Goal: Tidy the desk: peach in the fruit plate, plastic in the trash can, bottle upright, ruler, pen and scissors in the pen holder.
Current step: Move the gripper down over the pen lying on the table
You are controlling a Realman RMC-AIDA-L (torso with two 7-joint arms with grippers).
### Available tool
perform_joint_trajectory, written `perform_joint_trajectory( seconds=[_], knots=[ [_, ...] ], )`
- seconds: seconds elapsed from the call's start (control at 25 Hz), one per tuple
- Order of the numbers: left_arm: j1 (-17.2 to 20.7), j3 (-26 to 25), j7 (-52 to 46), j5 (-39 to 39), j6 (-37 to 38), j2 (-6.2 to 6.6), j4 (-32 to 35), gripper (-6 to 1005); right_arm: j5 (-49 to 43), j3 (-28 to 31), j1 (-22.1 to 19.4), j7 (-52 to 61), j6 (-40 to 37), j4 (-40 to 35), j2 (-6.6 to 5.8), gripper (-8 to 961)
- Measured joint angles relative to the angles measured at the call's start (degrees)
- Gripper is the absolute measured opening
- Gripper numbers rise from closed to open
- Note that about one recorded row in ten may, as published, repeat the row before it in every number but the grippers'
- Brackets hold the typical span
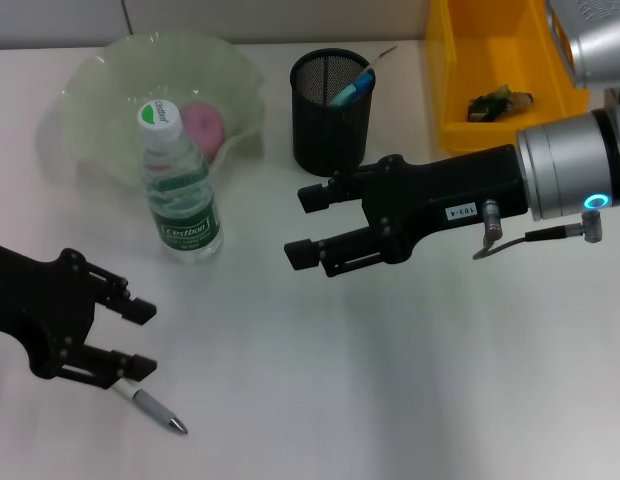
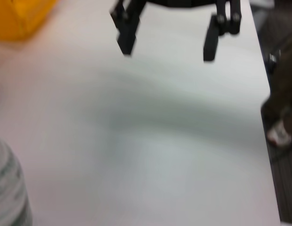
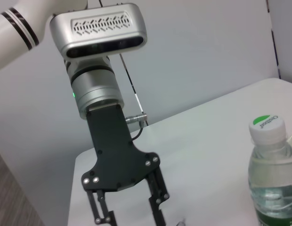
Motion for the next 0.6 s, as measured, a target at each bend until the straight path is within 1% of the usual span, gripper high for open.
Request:
perform_joint_trajectory(
  seconds=[0.08,0.2,0.28,0.36,0.44,0.48,0.6],
  knots=[
    [-0.2,3.0,-1.89,1.25,0.16,0.41,1.67,574,0.15,0.08,0.2,-0.41,0.42,0.26,0.0,786],
    [0.02,6.75,-3.65,4.37,0.23,0.63,4.9,574,1.47,0.16,0.84,-0.57,1.06,1.4,0.02,787],
    [0.12,7.54,-3.71,5.36,0.24,0.65,5.68,574,2.97,0.15,1.53,-0.69,1.55,3.02,0.06,787],
    [0.29,9.56,-3.22,8.31,0.28,0.74,7.45,574,4.32,0.14,1.91,-1.01,2.18,4.42,0.08,787],
    [0.29,9.91,-3.09,8.66,0.28,0.77,7.62,574,5.52,0.0,2.16,-1.57,3.25,5.95,0.13,787],
    [0.28,11.49,-2.25,9.64,0.27,0.88,7.96,574,6.03,-0.1,2.23,-1.92,3.73,6.64,0.15,787],
    [0.17,13.26,-0.83,10.71,0.22,0.65,8.65,573,7.26,-0.45,2.33,-2.67,4.61,7.97,0.22,787]
  ],
)
